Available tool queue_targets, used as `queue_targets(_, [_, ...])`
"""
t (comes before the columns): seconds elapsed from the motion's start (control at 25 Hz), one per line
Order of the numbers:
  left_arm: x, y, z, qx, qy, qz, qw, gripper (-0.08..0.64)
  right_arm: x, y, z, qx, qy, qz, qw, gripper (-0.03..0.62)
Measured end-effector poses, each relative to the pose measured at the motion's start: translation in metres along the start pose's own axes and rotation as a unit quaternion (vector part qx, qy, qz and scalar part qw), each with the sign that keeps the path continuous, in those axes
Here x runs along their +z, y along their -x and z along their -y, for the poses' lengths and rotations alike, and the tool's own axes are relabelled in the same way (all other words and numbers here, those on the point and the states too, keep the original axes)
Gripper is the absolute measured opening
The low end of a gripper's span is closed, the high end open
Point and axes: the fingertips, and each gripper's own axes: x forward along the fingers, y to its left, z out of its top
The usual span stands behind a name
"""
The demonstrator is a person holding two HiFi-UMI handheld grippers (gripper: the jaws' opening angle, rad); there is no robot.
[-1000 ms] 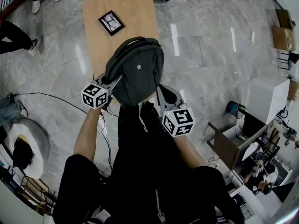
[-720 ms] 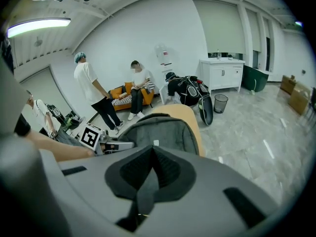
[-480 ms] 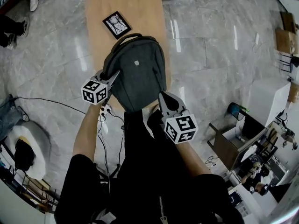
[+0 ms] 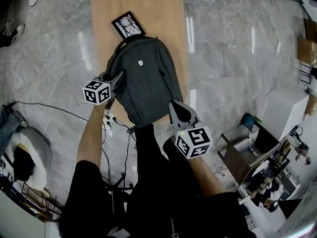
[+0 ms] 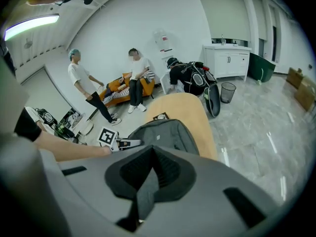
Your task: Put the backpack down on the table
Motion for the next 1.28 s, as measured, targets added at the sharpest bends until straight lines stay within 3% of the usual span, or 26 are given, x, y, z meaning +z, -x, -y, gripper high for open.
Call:
queue_targets(0.36, [-0.011,-0.032,-0.021,-0.026,0.028,-0.011,0.9992,0.089,-0.019,-0.023,0.008,0.005,-0.007,-0.033,0.999,0.011])
queue_targets(0.48, [-0.019,-0.036,-0.034,-0.017,0.052,-0.008,0.9985,0.119,-0.026,-0.029,0.008,0.008,-0.009,-0.04,0.999,0.011])
queue_targets(0.64, [-0.023,-0.032,-0.062,0.051,0.087,0.009,0.9949,0.268,-0.02,-0.032,0.007,0.019,-0.007,-0.032,0.999,0.011])
queue_targets(0.8, [-0.026,-0.014,-0.071,0.133,0.028,0.001,0.9907,0.319,-0.018,-0.028,0.002,0.027,-0.003,-0.022,0.999,0.011])
queue_targets(0.92, [-0.022,0.003,-0.066,0.179,0.006,0.008,0.9839,0.319,-0.016,-0.02,0.004,0.036,-0.001,-0.008,0.999,0.011])
queue_targets(1.04, [-0.014,0.025,-0.042,0.186,0.011,0.033,0.982,0.31,-0.014,-0.009,0.002,0.047,0.008,0.004,0.999,0.011])
queue_targets(1.2, [-0.003,0.059,0.02,0.188,-0.004,0.061,0.9802,0.179,-0.008,0.011,-0.009,0.073,0.045,0.023,0.996,0.01])
queue_targets(1.28, [-0.002,0.075,0.054,0.215,-0.029,0.063,0.9742,0.114,-0.005,0.026,-0.016,0.091,0.07,0.032,0.993,0.009])
